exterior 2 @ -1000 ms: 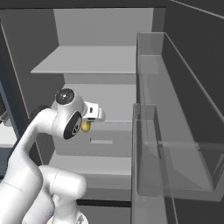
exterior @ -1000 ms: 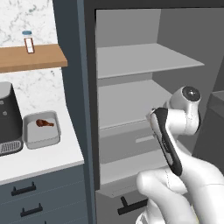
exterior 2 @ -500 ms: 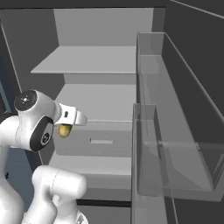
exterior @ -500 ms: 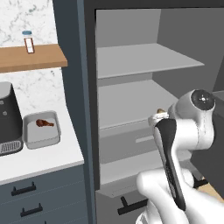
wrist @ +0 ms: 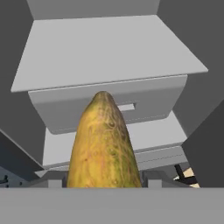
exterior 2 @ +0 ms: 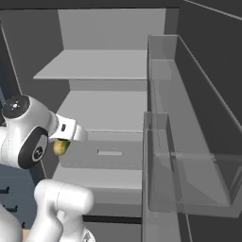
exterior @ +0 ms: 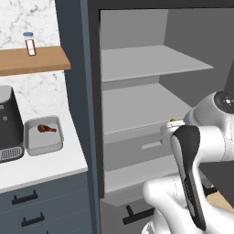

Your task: Place one cucumber and one chicken drumstick in each tupperware on the nearby counter, to pack two identical lunches.

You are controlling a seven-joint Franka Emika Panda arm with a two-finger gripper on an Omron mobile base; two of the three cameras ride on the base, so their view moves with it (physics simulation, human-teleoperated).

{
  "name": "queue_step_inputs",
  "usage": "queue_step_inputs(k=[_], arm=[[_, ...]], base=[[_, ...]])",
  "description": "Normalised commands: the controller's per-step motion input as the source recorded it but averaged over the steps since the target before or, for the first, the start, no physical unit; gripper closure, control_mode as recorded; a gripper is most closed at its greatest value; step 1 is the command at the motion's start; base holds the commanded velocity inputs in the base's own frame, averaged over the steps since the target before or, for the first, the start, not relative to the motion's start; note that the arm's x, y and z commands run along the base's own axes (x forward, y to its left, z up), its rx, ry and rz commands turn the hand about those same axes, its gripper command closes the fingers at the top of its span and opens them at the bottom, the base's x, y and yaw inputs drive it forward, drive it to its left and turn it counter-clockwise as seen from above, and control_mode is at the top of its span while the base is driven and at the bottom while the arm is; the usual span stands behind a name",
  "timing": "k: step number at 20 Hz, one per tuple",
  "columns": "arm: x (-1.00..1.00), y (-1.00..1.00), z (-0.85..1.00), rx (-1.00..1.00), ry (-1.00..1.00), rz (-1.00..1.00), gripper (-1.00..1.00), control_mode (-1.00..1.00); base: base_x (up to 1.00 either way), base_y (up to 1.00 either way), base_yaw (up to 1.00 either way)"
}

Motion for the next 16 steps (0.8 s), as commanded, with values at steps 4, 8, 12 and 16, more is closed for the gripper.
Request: queue_step_inputs(k=[4,8,12,16], arm=[[0.00,0.00,0.00,0.00,0.00,0.00,1.00,-1.00],[-0.11,0.04,0.00,0.00,0.00,0.00,1.00,-1.00],[-0.13,0.05,0.00,0.00,-0.01,0.00,1.00,1.00],[0.00,0.00,0.00,0.00,0.00,0.00,1.00,1.00]], base=[[0.00,0.00,0.00],[0.00,0.00,0.00],[-0.58,0.27,0.05],[-0.94,0.64,0.14]])
